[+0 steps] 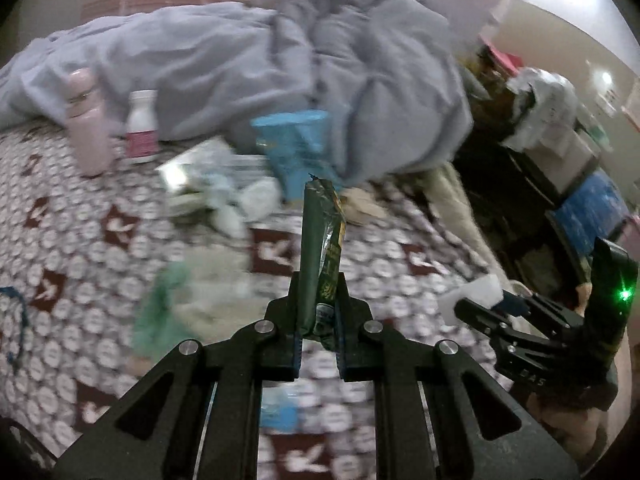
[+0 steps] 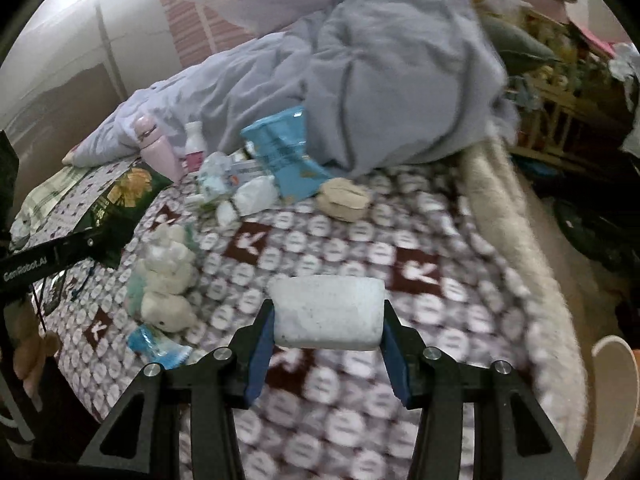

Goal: Collect trash
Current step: 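Carry both items over the white bucket and open both grippers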

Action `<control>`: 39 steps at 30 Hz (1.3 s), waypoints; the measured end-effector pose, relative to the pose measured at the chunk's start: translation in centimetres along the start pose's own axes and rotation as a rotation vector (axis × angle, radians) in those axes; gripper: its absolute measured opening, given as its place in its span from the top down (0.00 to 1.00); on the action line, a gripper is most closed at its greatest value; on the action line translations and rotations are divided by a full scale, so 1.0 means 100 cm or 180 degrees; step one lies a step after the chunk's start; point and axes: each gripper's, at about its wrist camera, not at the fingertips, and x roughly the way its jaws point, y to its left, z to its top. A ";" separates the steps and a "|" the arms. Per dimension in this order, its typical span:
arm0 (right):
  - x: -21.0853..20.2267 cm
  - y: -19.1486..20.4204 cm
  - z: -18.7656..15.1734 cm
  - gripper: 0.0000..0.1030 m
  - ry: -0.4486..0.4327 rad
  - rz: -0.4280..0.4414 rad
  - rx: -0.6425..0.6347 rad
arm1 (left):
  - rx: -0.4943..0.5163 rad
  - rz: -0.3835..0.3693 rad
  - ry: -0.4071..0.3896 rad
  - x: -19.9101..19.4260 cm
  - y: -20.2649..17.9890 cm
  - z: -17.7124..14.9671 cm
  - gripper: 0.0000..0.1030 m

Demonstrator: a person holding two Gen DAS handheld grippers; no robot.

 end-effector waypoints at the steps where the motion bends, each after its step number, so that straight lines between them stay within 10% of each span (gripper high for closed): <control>1: -0.003 -0.004 -0.001 0.54 -0.0008 -0.0020 0.0018 | 0.0032 -0.0029 0.0014 0.003 -0.007 -0.001 0.90; 39: -0.118 -0.271 -0.110 0.53 -0.0029 -0.1344 0.1462 | 0.1189 -0.1256 0.0815 0.123 -0.319 -0.036 0.90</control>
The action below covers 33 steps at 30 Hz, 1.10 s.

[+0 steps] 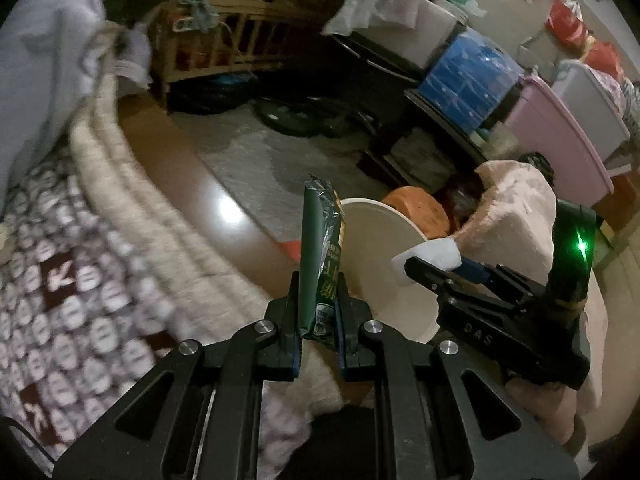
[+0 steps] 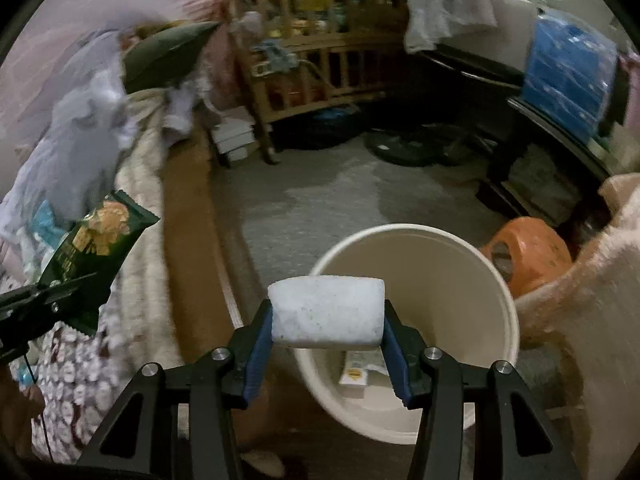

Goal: Collect trash
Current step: 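Carry both items over the white bucket and open both grippers, then return both grippers to the bed items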

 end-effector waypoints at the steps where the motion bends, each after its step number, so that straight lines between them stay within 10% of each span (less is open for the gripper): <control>1: 0.000 -0.006 0.000 0.53 0.0003 -0.0020 0.0028 | 0.0001 -0.0040 0.0031 0.007 -0.004 0.002 0.90; 9: 0.014 -0.040 0.002 0.49 0.0100 -0.0191 0.0240 | 0.0024 -0.0280 0.0149 0.041 -0.025 0.013 0.88; 13: 0.018 -0.054 0.002 0.40 0.0099 -0.0302 0.0397 | 0.0033 -0.0393 0.0192 0.054 -0.038 0.016 0.49; 17: 0.016 -0.066 0.001 0.32 0.0079 -0.0334 0.0551 | 0.0019 -0.0422 0.0202 0.053 -0.039 0.015 0.47; 33: 0.008 0.014 -0.001 0.32 0.0021 0.0131 0.0113 | -0.0190 0.0655 -0.0242 -0.028 0.027 -0.015 0.47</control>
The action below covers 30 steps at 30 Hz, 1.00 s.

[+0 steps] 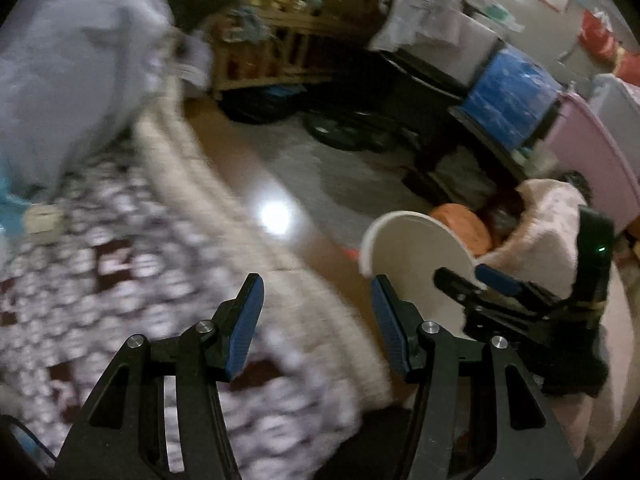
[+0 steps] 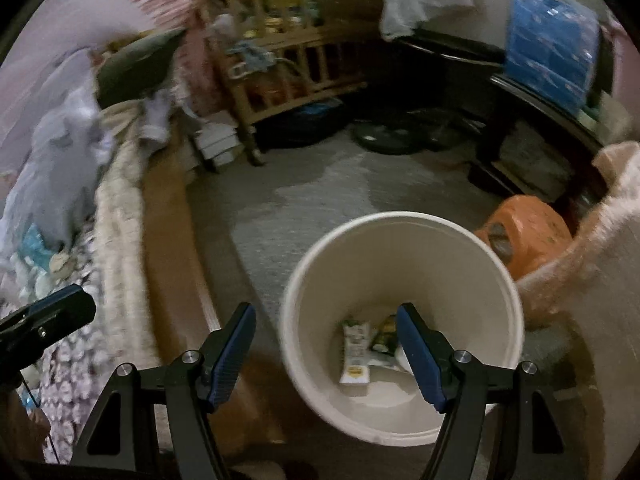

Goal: Collect trash
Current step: 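Return both grippers to the bed items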

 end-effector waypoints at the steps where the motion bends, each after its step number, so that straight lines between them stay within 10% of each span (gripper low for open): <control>1: 0.000 0.007 0.000 0.32 -0.0001 0.0033 -0.0027 | -0.0008 0.0080 -0.0024 -0.006 0.007 -0.002 0.47; 30: 0.003 0.307 -0.077 0.32 0.0637 0.1599 -0.1521 | -0.1132 0.1443 -0.0247 -0.184 0.273 -0.122 0.47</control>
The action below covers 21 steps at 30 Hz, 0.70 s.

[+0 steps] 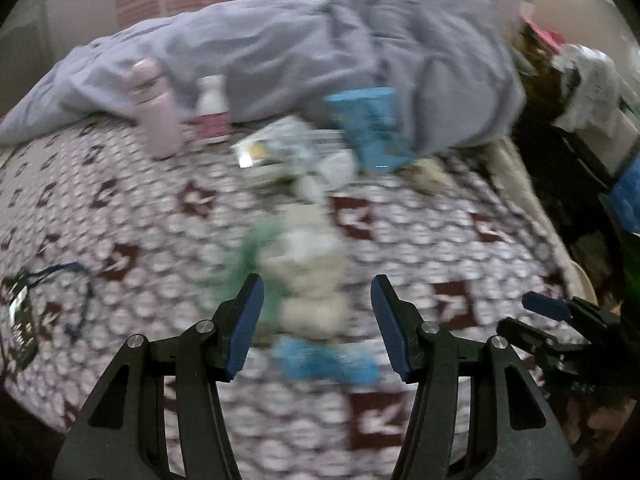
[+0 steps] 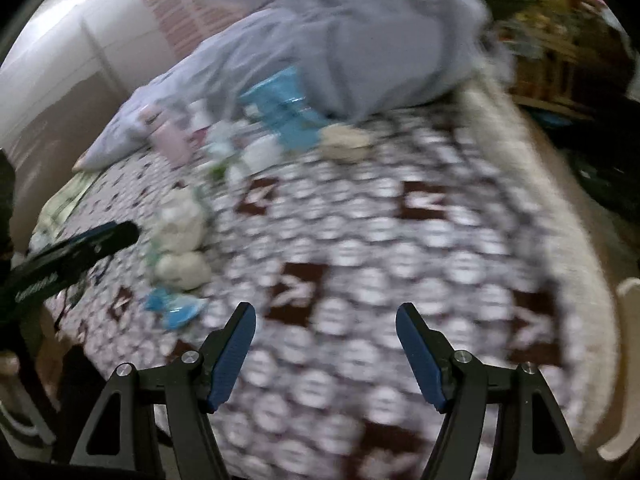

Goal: Collect trash
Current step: 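Return both grippers to the bed items, then grasp the green towel with the left gripper while the right grasps the white plush rabbit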

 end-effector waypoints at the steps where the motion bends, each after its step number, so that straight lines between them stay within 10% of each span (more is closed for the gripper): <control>1: 0.003 0.007 0.001 0.32 0.0020 0.0036 -0.0046 | -0.0055 0.0057 0.0015 0.001 0.015 -0.001 0.47; 18: 0.124 0.107 0.063 0.31 0.0382 0.0658 -0.0305 | -0.0421 -0.0231 0.0247 0.042 0.099 -0.007 0.47; 21: 0.134 0.100 0.062 0.55 0.0431 0.0832 -0.0131 | -0.0427 -0.0365 0.0231 0.048 0.099 -0.004 0.47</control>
